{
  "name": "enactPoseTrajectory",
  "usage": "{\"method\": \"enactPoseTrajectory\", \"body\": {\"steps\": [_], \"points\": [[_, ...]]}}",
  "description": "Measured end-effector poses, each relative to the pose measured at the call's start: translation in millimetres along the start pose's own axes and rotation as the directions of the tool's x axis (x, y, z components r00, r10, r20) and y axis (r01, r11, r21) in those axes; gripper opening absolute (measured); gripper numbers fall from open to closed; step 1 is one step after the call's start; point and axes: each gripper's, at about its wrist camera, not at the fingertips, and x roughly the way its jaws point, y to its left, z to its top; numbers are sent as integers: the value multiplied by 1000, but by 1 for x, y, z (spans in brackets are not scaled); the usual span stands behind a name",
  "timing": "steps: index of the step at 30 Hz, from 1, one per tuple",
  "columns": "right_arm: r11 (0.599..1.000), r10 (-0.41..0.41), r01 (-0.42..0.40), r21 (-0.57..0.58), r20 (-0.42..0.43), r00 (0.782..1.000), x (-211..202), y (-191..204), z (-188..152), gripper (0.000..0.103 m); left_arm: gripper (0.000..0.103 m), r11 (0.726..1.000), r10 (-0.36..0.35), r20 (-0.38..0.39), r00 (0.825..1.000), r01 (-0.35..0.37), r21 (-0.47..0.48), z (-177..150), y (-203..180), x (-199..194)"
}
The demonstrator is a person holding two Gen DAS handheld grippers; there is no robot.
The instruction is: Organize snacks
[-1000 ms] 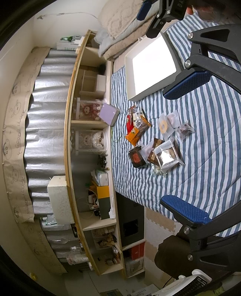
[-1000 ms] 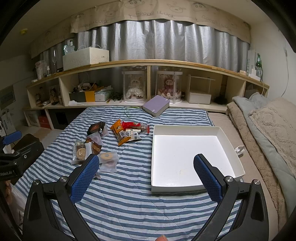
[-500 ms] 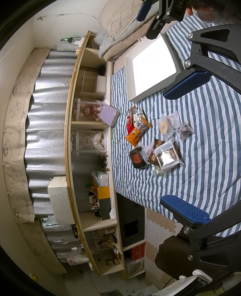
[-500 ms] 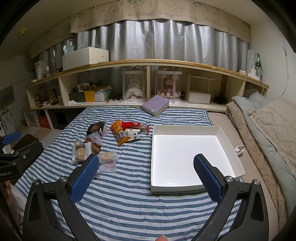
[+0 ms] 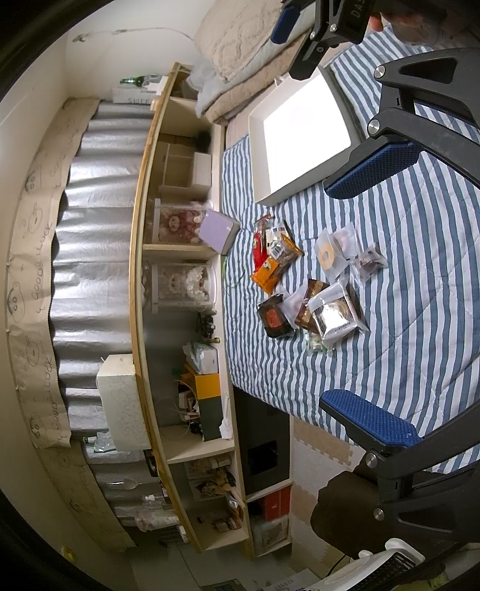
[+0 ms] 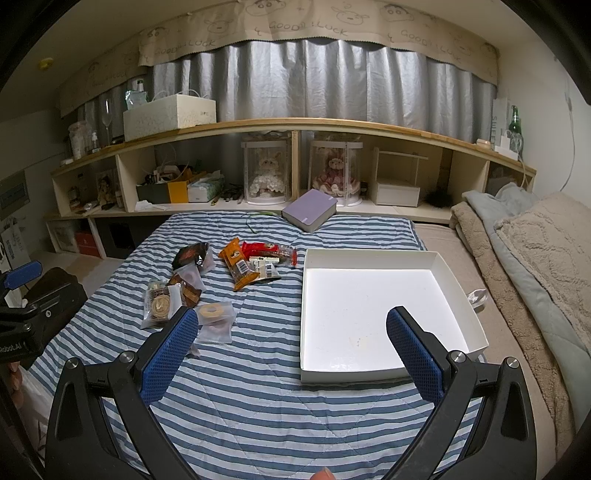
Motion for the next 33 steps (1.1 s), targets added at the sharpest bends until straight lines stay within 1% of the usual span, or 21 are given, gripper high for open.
{"method": "enactPoseTrajectory", "body": {"steps": [4,9,10,13,17,22,23,25,26,30,33], "points": [[1000,0,0,2,1,1000,-1,-1,0,103,103,1000,-1,3,1000,1,-2,0,-1,0],[1000,-3,4,-11,5,1000,7,-3,1,103,103,999,-26,3,1000,26,-39,8,5,8],[1000,-10,10,-22,5,1000,7,-1,8,103,103,999,-28,1,1000,28,-44,8,7,10],[999,-10,10,-36,4,1000,14,3,12,103,103,997,-40,-20,999,38,-67,15,14,26],[999,10,-10,-34,-13,1000,30,7,18,103,103,998,-29,-42,999,27,-53,33,18,47],[997,71,-69,28,-61,996,56,6,24,103,103,997,-41,-101,994,35,-62,54,21,81],[996,79,-76,37,-67,995,60,7,24,103,103,997,-45,-119,992,37,-72,61,24,94],[995,89,-84,53,-80,993,71,8,26,103,103,996,-48,-138,989,37,-84,70,29,108],[994,96,-91,61,-82,992,76,8,27,103,103,995,-49,-157,986,35,-92,77,34,122],[991,125,-118,70,-98,987,96,10,30,103,103,994,-43,-205,978,22,-108,90,45,162],[983,176,-169,66,-131,976,115,16,29,103,103,992,-59,-255,965,27,-126,93,49,193]]}}
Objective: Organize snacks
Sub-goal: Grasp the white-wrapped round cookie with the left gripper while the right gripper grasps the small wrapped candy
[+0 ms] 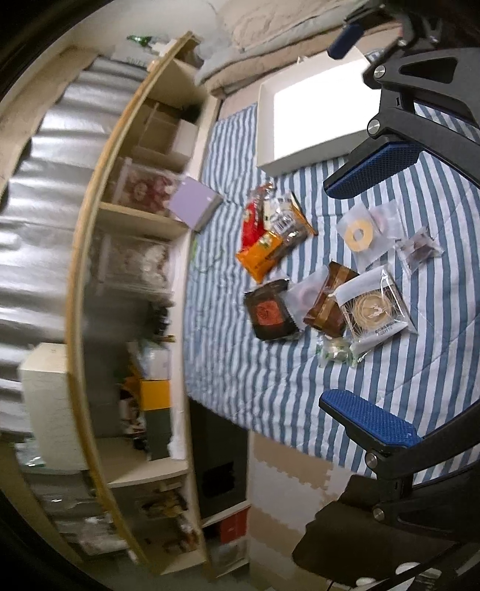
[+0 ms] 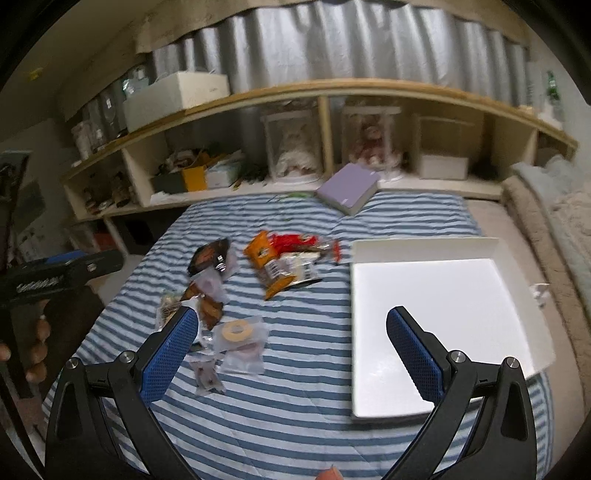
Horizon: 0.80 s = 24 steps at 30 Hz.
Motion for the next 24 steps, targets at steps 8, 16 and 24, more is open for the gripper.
{"method": "enactPoseTrajectory", "body": {"steps": [8,16,24], "points": [[988,152,-154,-12,-127,980,60,15,-14,99,103,992,-98,-118,988,88,-88,25,29,81],[953,269,-295,-64,-260,927,100,53,-49,88,103,966,-130,-330,935,44,-257,7,47,151],[934,281,-339,-116,-350,894,129,74,-73,67,103,963,-106,-423,900,-13,-267,-3,44,183]]}}
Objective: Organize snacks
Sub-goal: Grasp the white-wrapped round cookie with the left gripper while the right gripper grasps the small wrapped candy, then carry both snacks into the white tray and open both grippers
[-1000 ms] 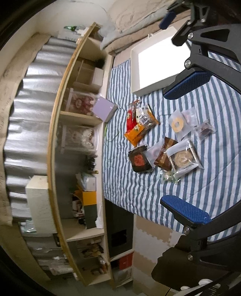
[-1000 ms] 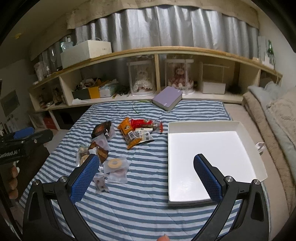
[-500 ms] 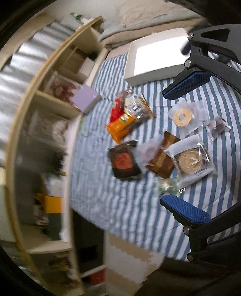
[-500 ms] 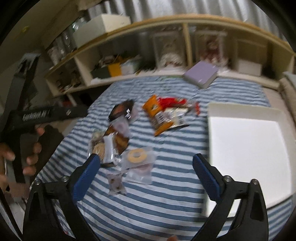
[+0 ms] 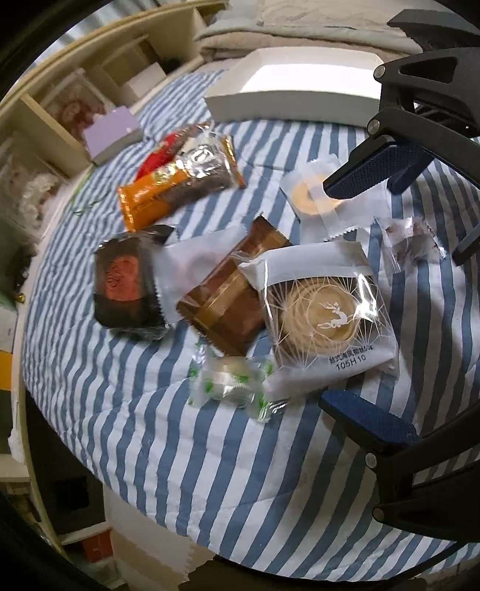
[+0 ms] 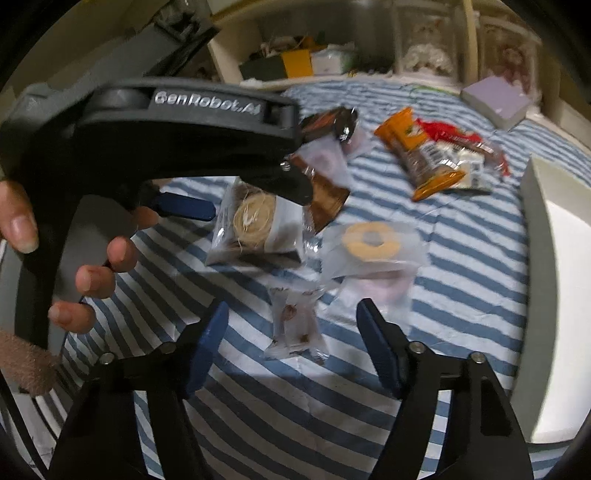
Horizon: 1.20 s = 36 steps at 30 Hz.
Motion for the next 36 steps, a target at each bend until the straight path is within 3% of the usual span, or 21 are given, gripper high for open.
{"method": "enactPoseTrajectory", "body": {"steps": [2,4,5,6,10,14,18,23,26,36], "points": [[1000,-7,7,0,-21,1000,8,-2,-1,59,103,1000,20,-11,1000,-19,10,-1,-6,7],[1000,3,-3,10,-35,999,13,-6,-2,45,103,999,34,-19,999,-34,9,-5,-9,13],[1000,15,-14,24,-46,999,14,-9,-2,30,103,999,40,-24,999,-40,5,-6,-9,15],[999,15,-14,30,-51,999,13,-10,-2,26,103,999,44,-31,999,-45,-1,-6,-10,20],[999,12,-11,45,-30,999,3,-14,2,25,96,998,67,-36,997,-68,-15,-7,-10,30],[997,19,-18,70,-9,1000,-13,-14,3,25,76,996,81,-22,996,-82,-41,-5,-7,32],[997,3,-3,77,0,1000,-22,-16,4,25,64,996,48,-25,999,-49,-72,-5,0,24],[995,-20,16,103,34,999,-35,-22,7,25,63,997,20,8,1000,-20,-72,-9,-2,3],[993,-26,18,121,67,997,-44,-27,13,25,63,998,10,68,998,-6,-64,-15,-5,-22],[981,-118,83,178,199,973,-98,-49,33,25,63,998,9,261,965,-24,57,-46,-30,-89]]}}
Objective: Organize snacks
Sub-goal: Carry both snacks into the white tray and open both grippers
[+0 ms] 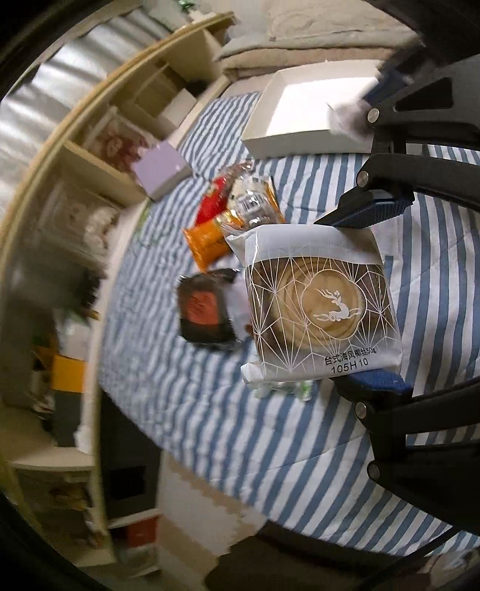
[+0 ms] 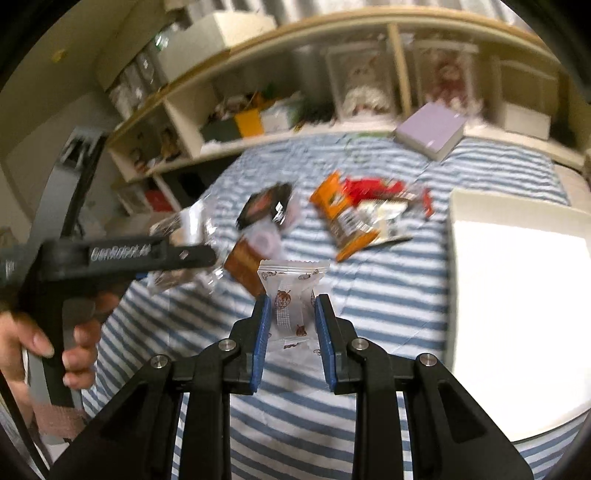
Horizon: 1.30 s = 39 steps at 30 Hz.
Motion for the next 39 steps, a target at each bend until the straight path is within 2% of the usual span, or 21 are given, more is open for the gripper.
{"method": "enactPoseTrajectory", "body": {"steps": [4,7,11,16,23,26,30,36,39], "points": [[998,-56,55,28,43,998,-20,-17,12,25,63,998,-3,42,999,0,59,-8,-14,-18],[994,-99,95,50,70,993,-38,-36,18,25,63,995,-32,60,998,26,94,-10,-30,-32],[985,-161,154,79,94,982,-59,-63,27,25,63,985,-59,84,995,44,168,-6,-66,-44],[963,-243,225,147,111,964,-79,-104,33,25,63,966,-124,54,991,108,233,-8,-118,-34],[915,-332,308,260,53,942,-79,-163,30,25,63,943,-173,-52,984,180,280,-14,-181,13],[899,-354,332,287,29,935,-72,-182,30,25,63,938,-182,-85,980,199,283,-9,-197,38],[880,-353,330,342,6,936,-59,-208,32,25,63,930,-202,-147,968,237,282,-2,-221,84],[841,-356,338,423,-38,934,-32,-250,37,25,63,929,-193,-228,954,253,272,14,-263,164],[831,-367,354,430,-55,929,-27,-261,37,25,63,926,-186,-242,952,252,280,20,-275,189]]}}
